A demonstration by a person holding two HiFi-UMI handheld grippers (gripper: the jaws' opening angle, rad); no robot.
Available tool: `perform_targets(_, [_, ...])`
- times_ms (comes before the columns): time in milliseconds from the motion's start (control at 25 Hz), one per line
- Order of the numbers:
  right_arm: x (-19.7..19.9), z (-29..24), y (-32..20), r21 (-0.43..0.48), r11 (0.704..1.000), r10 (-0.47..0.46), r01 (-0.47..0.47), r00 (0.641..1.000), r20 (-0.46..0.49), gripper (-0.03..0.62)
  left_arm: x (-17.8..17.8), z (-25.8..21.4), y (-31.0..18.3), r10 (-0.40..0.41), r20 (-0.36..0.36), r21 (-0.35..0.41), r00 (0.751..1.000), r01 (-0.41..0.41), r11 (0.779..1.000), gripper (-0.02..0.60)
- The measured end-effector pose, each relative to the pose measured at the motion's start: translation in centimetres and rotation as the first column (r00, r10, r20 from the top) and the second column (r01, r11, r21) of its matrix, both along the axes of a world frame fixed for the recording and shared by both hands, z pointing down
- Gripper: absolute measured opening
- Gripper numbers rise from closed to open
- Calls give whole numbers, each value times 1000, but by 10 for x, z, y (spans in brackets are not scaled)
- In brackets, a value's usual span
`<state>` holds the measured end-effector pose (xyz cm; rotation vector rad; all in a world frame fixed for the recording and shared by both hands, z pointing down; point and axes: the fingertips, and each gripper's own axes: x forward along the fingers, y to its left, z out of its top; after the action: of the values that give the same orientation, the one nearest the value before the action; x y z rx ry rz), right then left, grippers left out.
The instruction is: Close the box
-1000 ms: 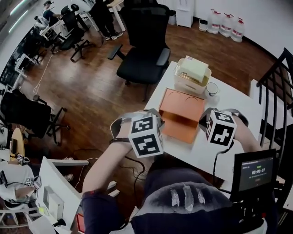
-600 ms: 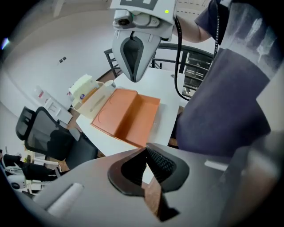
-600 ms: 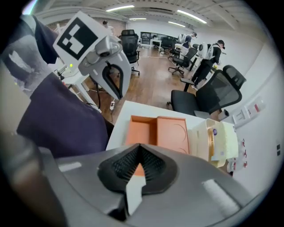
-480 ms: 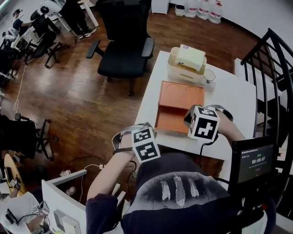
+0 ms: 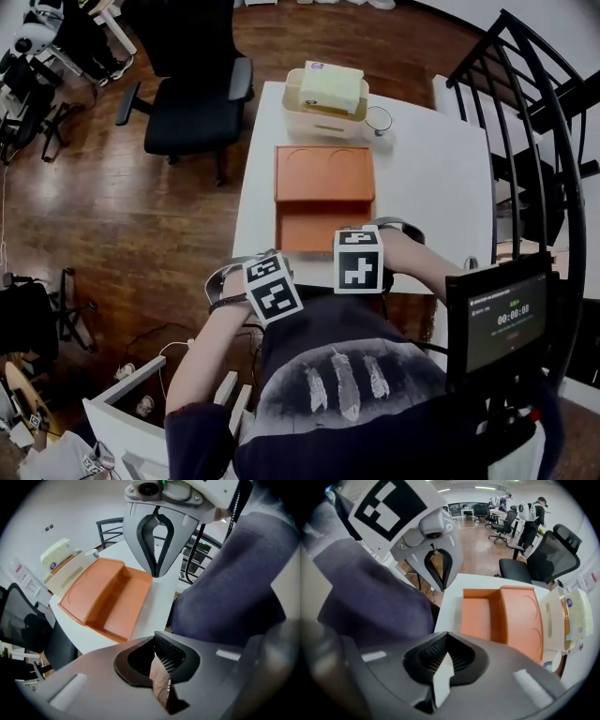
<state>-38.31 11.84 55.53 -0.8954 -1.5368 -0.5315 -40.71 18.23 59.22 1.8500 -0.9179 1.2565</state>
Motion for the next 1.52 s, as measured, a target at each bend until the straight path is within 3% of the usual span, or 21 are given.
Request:
perform_targets(440, [35, 44, -7, -54, 996, 65, -71, 993, -97, 3, 37, 33, -12, 23, -142, -142, 990, -43, 989, 14])
perform_targets(1000, [37, 86, -2, -72, 983, 166, -172, 983, -83, 3, 41, 79, -27, -36, -135, -141, 990, 17, 990, 14])
perform_targets(1520, [41, 111, -8, -53, 957, 280, -284, 957, -74, 3, 39, 98, -41, 23, -114, -130, 993, -38, 991, 14])
